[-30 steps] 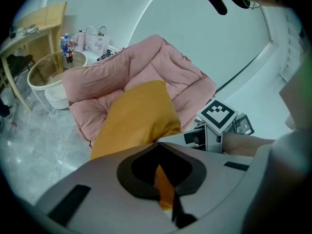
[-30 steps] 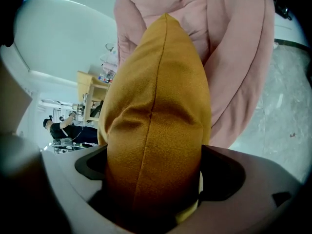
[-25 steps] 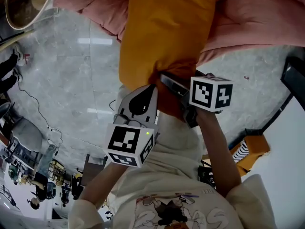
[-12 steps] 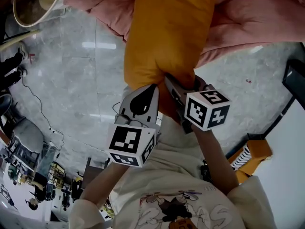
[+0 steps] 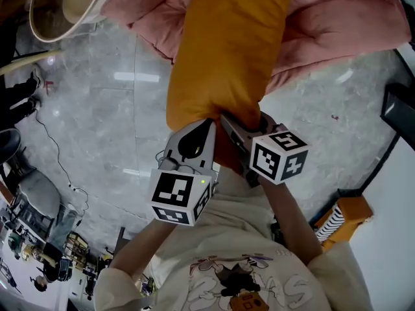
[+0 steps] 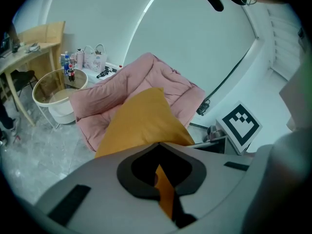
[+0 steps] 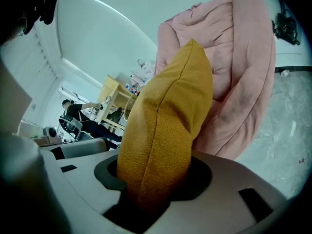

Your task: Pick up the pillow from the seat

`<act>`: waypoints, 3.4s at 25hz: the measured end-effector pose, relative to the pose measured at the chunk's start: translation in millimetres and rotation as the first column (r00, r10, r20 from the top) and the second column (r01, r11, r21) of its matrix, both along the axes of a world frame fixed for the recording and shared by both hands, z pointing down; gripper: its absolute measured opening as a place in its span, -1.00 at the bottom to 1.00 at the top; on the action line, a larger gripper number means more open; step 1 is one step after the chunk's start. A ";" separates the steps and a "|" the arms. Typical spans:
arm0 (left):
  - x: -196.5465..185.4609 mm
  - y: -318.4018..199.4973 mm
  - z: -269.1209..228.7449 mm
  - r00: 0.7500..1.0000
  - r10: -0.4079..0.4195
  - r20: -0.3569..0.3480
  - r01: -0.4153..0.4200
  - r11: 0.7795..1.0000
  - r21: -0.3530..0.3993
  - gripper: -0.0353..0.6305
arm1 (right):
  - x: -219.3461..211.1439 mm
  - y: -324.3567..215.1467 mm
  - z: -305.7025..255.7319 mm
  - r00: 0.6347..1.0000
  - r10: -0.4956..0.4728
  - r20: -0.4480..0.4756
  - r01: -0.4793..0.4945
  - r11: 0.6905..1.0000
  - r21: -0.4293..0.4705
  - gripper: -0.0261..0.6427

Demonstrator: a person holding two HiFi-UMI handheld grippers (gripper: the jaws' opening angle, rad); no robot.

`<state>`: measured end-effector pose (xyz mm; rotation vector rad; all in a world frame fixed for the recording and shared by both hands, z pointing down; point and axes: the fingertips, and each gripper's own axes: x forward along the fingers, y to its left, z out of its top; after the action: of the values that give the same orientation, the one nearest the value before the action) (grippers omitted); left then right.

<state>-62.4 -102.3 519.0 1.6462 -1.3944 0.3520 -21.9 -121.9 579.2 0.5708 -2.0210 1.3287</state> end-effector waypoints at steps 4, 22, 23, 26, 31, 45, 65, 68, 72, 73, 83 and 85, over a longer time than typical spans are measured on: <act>3.0 5.6 -14.6 1.000 0.013 0.013 -0.013 1.000 0.025 -0.88 | 5.4 3.2 -16.2 1.000 0.015 0.013 -0.015 0.999 0.038 -0.28; -19.5 1.4 -105.3 0.999 0.045 0.018 -0.047 0.983 0.177 -0.88 | 5.6 -19.1 -127.4 0.984 0.163 0.076 -0.176 0.962 0.209 -0.27; -20.2 2.2 -110.0 0.999 0.047 0.019 -0.049 0.981 0.187 -0.88 | 5.2 -18.2 -132.7 0.982 0.170 0.080 -0.184 0.959 0.215 -0.27; -24.4 7.3 -123.6 0.998 0.053 0.021 -0.056 0.975 0.216 -0.88 | 4.8 -11.8 -147.7 0.978 0.186 0.089 -0.202 0.950 0.236 -0.27; -38.1 12.2 -151.8 0.998 0.055 0.029 -0.061 0.957 0.283 -0.88 | 3.4 -3.1 -173.3 0.977 0.191 0.095 -0.211 0.933 0.290 -0.26; -60.8 57.6 -206.9 0.988 0.119 0.094 -0.147 0.901 0.409 -0.88 | 4.3 38.4 -238.9 0.954 0.267 0.137 -0.300 0.852 0.428 -0.25; -72.1 119.6 -235.7 0.945 0.313 0.096 -0.318 0.809 0.494 -0.88 | 18.4 154.8 -277.0 0.864 0.467 0.188 -0.500 0.753 0.428 -0.25; -48.2 136.8 -235.1 0.927 0.361 0.101 -0.361 0.787 0.500 -0.88 | 34.2 169.0 -276.1 0.846 0.491 0.207 -0.532 0.746 0.401 -0.26; -29.6 152.1 -232.6 0.920 0.382 0.091 -0.376 0.790 0.484 -0.88 | 47.5 174.7 -280.8 0.843 0.491 0.221 -0.537 0.741 0.403 -0.26; -26.2 155.1 -233.7 0.920 0.381 0.089 -0.375 0.794 0.479 -0.88 | 50.8 176.2 -283.6 0.845 0.486 0.222 -0.533 0.741 0.408 -0.26; 35.3 189.5 -258.7 0.934 0.329 0.142 -0.356 0.802 0.481 -0.88 | 105.0 208.4 -316.7 0.859 0.426 0.285 -0.512 0.739 0.437 -0.25; 47.0 201.1 -263.1 0.939 0.314 0.140 -0.341 0.807 0.482 -0.88 | 115.1 217.4 -319.5 0.858 0.420 0.297 -0.513 0.738 0.439 -0.25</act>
<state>-15.4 98.8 256.0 2.3405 -1.3031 0.2390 93.1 95.4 259.7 1.3244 -2.5036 1.1275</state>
